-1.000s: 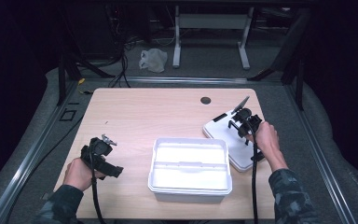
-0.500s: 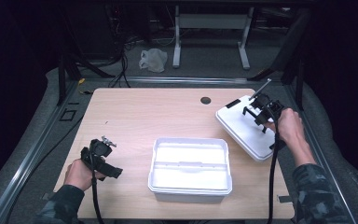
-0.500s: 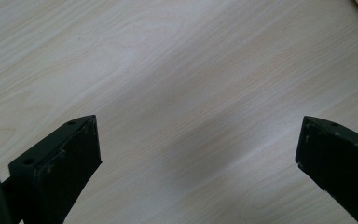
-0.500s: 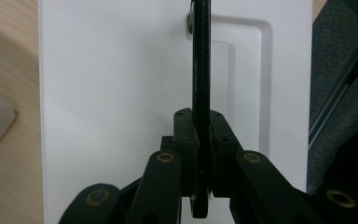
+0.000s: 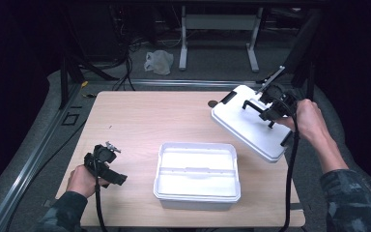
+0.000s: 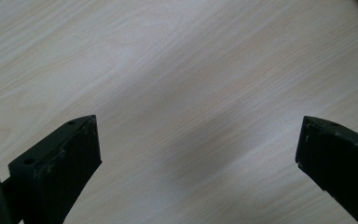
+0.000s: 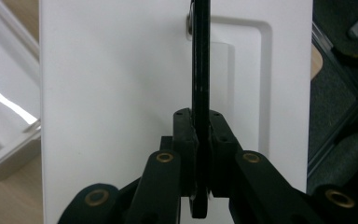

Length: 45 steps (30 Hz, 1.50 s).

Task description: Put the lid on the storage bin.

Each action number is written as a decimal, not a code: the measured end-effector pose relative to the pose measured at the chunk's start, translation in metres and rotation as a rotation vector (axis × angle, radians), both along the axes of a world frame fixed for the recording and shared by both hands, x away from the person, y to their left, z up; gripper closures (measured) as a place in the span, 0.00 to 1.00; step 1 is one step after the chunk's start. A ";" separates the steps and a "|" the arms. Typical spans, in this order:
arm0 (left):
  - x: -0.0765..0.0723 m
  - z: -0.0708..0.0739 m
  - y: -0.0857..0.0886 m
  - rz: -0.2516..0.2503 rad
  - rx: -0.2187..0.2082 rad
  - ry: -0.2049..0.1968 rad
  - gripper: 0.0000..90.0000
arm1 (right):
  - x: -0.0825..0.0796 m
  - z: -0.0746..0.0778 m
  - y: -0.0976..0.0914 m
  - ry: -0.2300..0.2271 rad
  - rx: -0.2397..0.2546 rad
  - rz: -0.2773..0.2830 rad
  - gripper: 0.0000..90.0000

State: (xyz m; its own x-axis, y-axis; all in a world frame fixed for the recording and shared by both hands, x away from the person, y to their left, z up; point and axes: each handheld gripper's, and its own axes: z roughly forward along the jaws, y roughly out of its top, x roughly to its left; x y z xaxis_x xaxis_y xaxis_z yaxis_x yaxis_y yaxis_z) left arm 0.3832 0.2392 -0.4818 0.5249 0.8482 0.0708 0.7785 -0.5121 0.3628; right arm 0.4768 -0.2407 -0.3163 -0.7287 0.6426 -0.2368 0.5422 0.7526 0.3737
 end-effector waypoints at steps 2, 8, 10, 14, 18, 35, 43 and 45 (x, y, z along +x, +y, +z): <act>0.000 0.000 0.000 -0.002 0.000 -0.001 0.00 | -0.006 0.005 0.009 -0.006 0.002 0.050 0.95; -0.001 0.000 0.001 0.000 -0.002 -0.003 0.00 | -0.028 0.011 0.043 -0.006 0.012 0.207 0.95; 0.000 -0.001 0.002 0.002 -0.001 -0.001 0.00 | -0.033 0.010 0.053 -0.004 0.010 0.249 0.95; 0.000 -0.001 0.001 -0.004 0.002 0.001 0.00 | -0.046 0.005 0.079 0.006 -0.005 0.349 0.95; -0.001 -0.001 0.001 -0.002 0.000 0.000 0.00 | -0.055 0.000 0.099 0.022 -0.004 0.416 0.95; 0.000 -0.003 0.000 -0.014 0.004 0.008 0.00 | -0.079 -0.040 0.152 0.122 -0.060 0.654 0.94; 0.000 -0.005 -0.002 -0.022 0.011 0.015 0.00 | -0.081 -0.045 0.150 0.142 -0.056 0.667 0.94; 0.000 -0.005 -0.001 -0.023 0.014 0.017 0.00 | -0.083 -0.048 0.150 0.154 -0.055 0.675 0.94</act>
State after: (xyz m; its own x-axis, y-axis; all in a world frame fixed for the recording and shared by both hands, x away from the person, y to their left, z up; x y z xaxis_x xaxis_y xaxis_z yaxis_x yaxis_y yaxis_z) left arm 0.3836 0.2378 -0.4870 0.5456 0.8348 0.0737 0.7724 -0.5350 0.3422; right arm 0.3938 -0.0910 -0.3642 -0.9927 0.0267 -0.1173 -0.0075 0.9594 0.2820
